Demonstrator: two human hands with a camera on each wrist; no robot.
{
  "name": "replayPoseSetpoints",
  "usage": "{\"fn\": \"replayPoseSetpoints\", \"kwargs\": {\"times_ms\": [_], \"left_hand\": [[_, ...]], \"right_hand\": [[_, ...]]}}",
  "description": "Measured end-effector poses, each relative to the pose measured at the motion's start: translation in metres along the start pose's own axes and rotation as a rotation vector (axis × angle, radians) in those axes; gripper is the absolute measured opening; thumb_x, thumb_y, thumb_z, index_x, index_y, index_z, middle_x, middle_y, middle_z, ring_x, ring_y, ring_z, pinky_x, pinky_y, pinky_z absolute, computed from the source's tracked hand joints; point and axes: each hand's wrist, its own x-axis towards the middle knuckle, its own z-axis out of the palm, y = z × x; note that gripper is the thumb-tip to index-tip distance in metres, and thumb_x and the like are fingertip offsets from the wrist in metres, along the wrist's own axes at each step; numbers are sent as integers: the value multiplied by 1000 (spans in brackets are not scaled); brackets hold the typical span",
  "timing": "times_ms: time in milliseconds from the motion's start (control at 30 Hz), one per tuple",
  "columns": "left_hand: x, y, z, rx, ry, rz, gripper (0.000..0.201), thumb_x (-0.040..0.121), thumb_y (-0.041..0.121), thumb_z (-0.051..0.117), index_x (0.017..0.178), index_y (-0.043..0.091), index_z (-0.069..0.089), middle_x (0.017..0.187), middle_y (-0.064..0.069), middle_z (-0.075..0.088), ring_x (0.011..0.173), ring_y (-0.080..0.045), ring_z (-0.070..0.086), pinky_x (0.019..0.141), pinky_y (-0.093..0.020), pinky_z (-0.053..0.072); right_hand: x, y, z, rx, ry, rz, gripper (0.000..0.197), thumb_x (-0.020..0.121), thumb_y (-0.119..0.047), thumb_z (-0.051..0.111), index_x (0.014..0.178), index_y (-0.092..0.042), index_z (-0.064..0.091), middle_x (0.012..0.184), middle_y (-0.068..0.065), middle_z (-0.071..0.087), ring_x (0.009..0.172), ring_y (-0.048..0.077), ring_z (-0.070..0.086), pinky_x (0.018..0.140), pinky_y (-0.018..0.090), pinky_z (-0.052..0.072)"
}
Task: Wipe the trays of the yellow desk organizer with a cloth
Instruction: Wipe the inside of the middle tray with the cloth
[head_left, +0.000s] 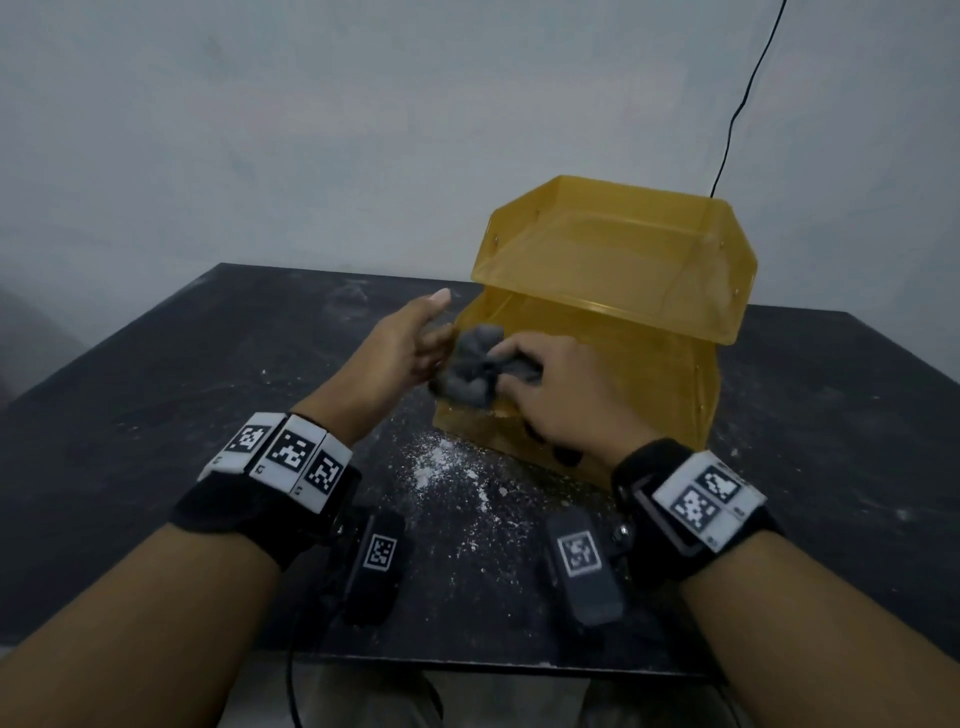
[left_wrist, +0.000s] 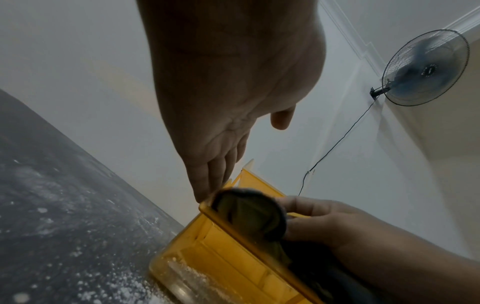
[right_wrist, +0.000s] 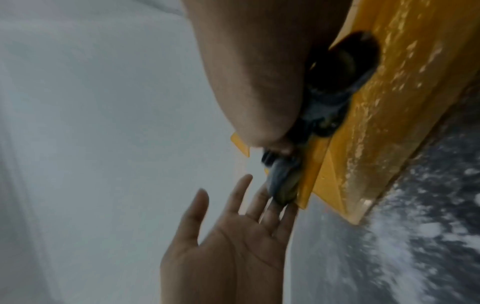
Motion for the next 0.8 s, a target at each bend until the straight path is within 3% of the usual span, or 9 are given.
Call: {"fn": "replayPoseSetpoints", "kwargs": {"times_ms": [67,133,200,267,333,400,500,700,800], "left_hand": [[-1,0,-2,-19,-1,-10,54,101,43,35,151,23,34,145,-11,51,120,-15,54,101,-32,41],[-2,0,-3,-15,-16,-6,56,101,44,35,153,21,30,146,-13,49,123,-17,53,105,-34,39],[-2,-2,-3,-20,-27,1,58,101,44,37,153,20,28,146,-12,49,129,-19,51,106,-33,39],[-1,-2,-3,-46,-32,12,61,99,43,40,154,19,27,147,-11,47,133,-19,48,102,-28,39],[0,-3,-5,-76,-23,13,56,102,36,36,154,18,26,149,-13,45,137,-22,44,97,-24,40],[1,-3,-6,-100,-28,7,54,103,32,35,154,17,24,152,-12,42,138,-23,43,88,-19,44],[1,-1,-4,-105,-39,-1,54,103,30,35,155,18,23,152,-12,41,139,-24,42,84,-18,44],[4,-4,-7,-141,-18,-3,57,102,34,38,155,21,22,148,-20,44,136,-25,46,109,-35,35],[1,-4,-7,-136,-19,2,56,102,33,37,154,21,22,151,-16,42,136,-24,46,96,-26,39]], "right_hand": [[15,4,-3,5,55,157,38,95,-6,55,127,-26,64,121,-4,63,109,17,58,76,11,41],[37,2,2,-14,-50,263,42,98,-17,48,139,-21,54,140,6,55,124,28,52,98,29,43],[54,-5,11,-80,-146,255,41,96,-39,45,129,-19,59,133,9,59,117,31,54,101,41,43],[62,-13,20,-178,-168,209,44,93,-50,47,117,-16,63,120,9,64,108,31,58,97,44,46],[64,-13,27,-256,-140,170,37,95,-41,51,119,-15,63,122,11,65,113,33,58,105,46,41],[56,-7,26,-252,-123,138,33,97,-29,54,127,-18,63,131,10,63,121,33,55,109,40,39],[38,-4,21,-169,-82,54,32,98,-19,58,129,-21,65,135,5,62,124,27,55,99,30,42],[-6,-2,2,54,-274,-118,31,90,-4,67,106,-29,75,114,-8,72,105,9,64,89,23,49],[-4,5,-6,140,-36,12,42,89,7,57,107,-28,69,111,-8,67,96,7,61,74,20,46]]}}
